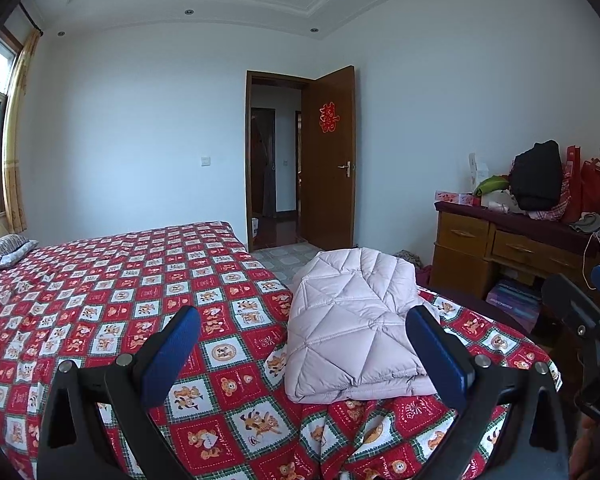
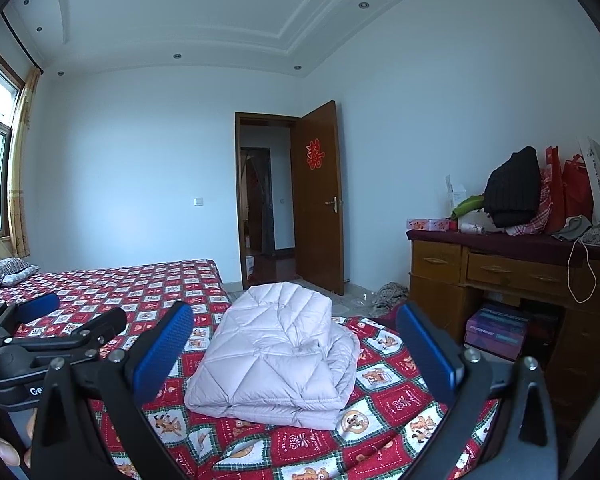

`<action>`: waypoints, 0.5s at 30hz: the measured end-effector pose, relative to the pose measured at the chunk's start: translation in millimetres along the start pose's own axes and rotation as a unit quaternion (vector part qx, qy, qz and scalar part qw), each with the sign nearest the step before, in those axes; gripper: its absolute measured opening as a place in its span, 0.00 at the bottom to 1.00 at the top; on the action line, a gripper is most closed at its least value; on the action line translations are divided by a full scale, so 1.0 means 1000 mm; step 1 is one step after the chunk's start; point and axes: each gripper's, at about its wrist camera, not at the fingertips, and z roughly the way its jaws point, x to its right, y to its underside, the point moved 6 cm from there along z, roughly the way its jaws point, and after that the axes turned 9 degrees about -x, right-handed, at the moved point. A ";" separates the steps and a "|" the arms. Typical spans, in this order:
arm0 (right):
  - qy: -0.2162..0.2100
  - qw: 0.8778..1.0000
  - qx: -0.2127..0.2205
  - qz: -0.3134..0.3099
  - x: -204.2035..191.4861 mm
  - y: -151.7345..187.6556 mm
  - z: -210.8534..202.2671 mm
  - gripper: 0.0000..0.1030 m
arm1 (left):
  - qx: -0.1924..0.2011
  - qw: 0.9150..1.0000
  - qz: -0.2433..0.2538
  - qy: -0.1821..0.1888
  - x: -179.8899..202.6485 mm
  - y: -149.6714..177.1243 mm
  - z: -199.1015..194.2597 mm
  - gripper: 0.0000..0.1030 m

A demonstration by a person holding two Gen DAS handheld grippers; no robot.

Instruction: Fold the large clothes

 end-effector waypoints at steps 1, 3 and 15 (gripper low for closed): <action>-0.001 1.000 0.000 0.001 0.000 0.000 0.000 1.00 | 0.000 1.000 0.001 0.000 0.001 0.000 0.000 0.99; -0.001 1.000 0.000 0.001 0.000 0.000 0.000 1.00 | -0.001 1.000 0.003 0.000 0.002 0.001 0.000 0.99; -0.007 1.000 -0.010 0.009 0.000 0.000 0.001 1.00 | -0.003 1.000 0.008 -0.008 0.004 0.002 0.001 0.99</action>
